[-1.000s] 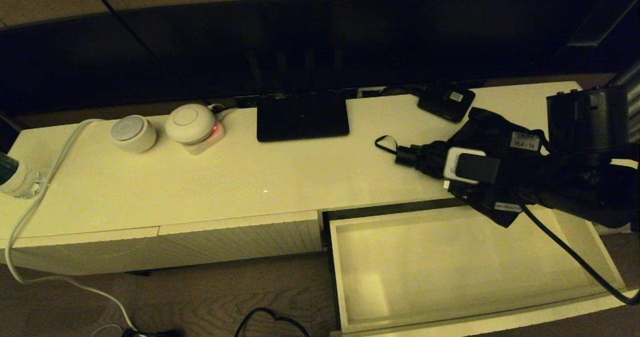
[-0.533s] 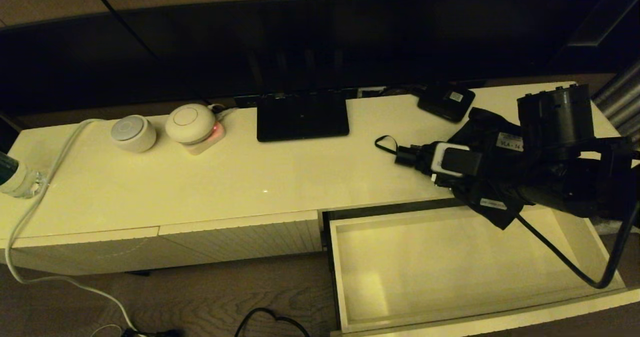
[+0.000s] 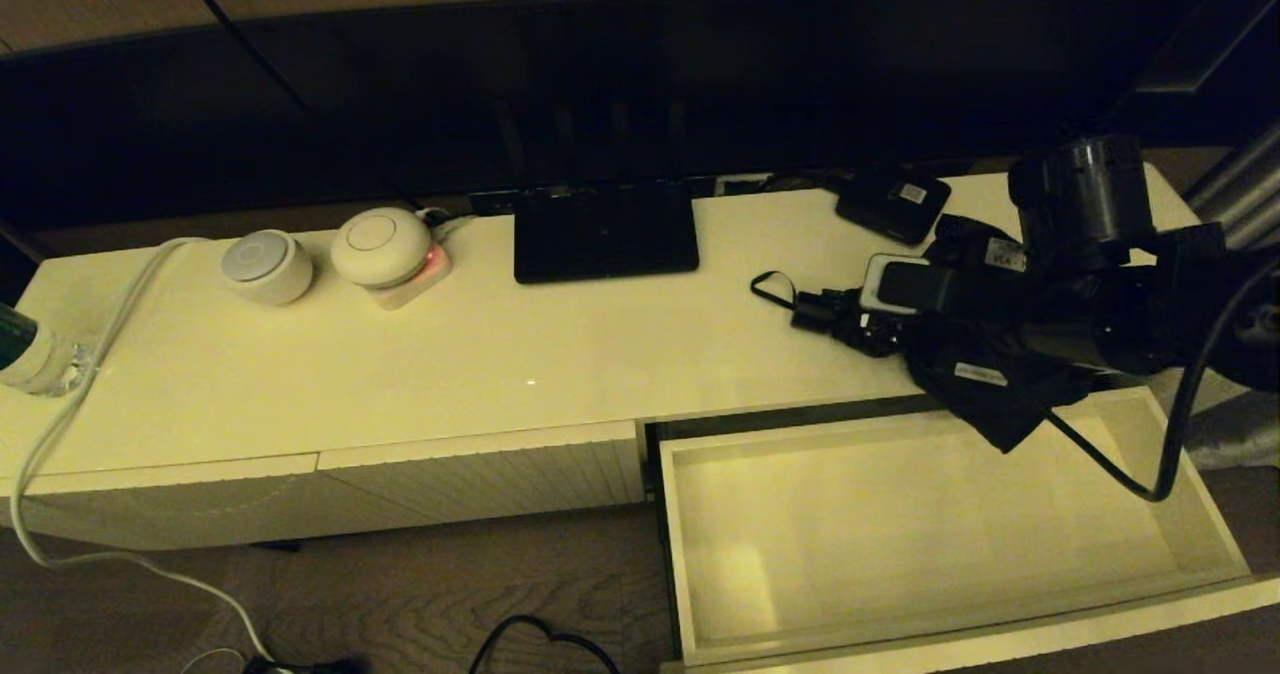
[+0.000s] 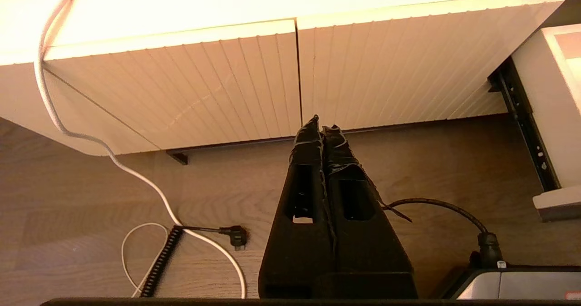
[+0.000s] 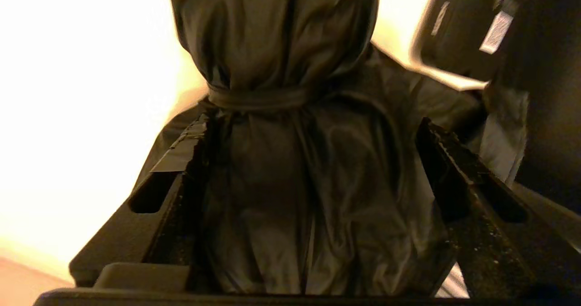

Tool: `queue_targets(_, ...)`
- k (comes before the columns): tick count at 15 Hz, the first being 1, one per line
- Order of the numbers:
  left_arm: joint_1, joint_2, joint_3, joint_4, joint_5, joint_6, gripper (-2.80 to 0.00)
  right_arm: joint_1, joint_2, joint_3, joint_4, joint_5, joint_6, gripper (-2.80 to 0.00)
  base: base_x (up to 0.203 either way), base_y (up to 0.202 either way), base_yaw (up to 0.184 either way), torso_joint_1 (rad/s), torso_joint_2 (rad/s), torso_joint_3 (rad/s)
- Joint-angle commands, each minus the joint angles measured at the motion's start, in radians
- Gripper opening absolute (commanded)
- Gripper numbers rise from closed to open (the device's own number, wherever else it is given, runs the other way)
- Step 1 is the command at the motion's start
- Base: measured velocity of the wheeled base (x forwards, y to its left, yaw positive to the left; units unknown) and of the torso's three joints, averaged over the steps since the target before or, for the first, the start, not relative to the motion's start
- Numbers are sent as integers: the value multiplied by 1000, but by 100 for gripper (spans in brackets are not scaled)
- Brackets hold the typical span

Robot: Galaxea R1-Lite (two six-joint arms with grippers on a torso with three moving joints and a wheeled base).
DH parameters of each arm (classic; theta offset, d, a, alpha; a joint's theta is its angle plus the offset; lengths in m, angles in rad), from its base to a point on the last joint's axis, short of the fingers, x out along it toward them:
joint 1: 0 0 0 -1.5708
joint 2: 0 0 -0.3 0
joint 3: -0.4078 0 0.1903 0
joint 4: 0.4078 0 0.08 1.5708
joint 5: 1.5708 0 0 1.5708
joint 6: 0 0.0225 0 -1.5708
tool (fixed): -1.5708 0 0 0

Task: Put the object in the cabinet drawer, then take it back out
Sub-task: Put the umbrella in the drawer

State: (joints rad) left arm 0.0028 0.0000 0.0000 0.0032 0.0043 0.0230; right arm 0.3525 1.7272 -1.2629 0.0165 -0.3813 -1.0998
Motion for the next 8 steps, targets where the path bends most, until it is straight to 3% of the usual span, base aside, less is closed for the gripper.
queue_targets(1,0,0,3,0,0,0,-280,-31,36,-66,62,0,5,0,0,0,0,0,0,0)
queue_targets(4,0,0,3,0,0,0,-280,-40,46,-149,216,42,61,0,0,0,0,0,0,0)
queue_targets(8,0,0,3,0,0,0,-280,-67,92,-224,258,73,74,0,0,0,0,0,0,0)
